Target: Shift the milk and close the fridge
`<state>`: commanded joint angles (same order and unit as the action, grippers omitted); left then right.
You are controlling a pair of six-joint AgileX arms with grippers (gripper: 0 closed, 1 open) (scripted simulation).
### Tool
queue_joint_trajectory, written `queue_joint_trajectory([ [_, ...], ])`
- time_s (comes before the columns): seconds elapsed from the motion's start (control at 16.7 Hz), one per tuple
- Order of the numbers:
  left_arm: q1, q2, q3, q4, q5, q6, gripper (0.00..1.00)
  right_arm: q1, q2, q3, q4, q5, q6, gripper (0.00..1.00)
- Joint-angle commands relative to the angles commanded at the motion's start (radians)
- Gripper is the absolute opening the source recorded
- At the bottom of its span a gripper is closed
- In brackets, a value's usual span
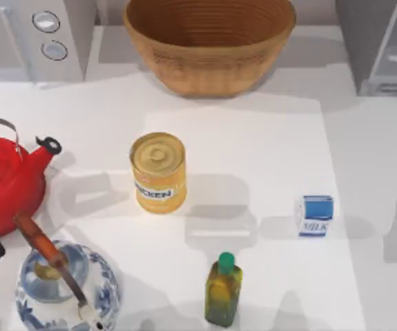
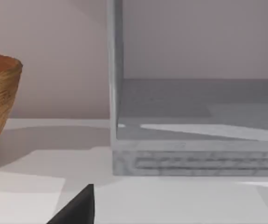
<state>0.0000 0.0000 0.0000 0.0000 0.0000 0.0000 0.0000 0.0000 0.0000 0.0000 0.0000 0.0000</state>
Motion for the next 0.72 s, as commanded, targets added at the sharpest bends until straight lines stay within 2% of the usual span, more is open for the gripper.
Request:
queue_joint_trajectory([
  [0.18, 0.000, 0.000, 0.000, 0.000, 0.000, 0.000, 1.00, 0.013, 0.012, 0.001, 0.013, 0.013, 0.001, 1.00],
  [0.3, 0.000, 0.000, 0.000, 0.000, 0.000, 0.000, 1.00, 0.064, 0.059, 0.003, 0.060, 0.067, 0.004, 1.00],
  [0.48, 0.000, 0.000, 0.000, 0.000, 0.000, 0.000, 1.00, 0.207, 0.184, 0.007, 0.177, 0.209, 0.008, 1.00],
  [0.72, 0.000, 0.000, 0.000, 0.000, 0.000, 0.000, 1.00, 0.470, 0.402, 0.013, 0.382, 0.470, 0.010, 1.00],
])
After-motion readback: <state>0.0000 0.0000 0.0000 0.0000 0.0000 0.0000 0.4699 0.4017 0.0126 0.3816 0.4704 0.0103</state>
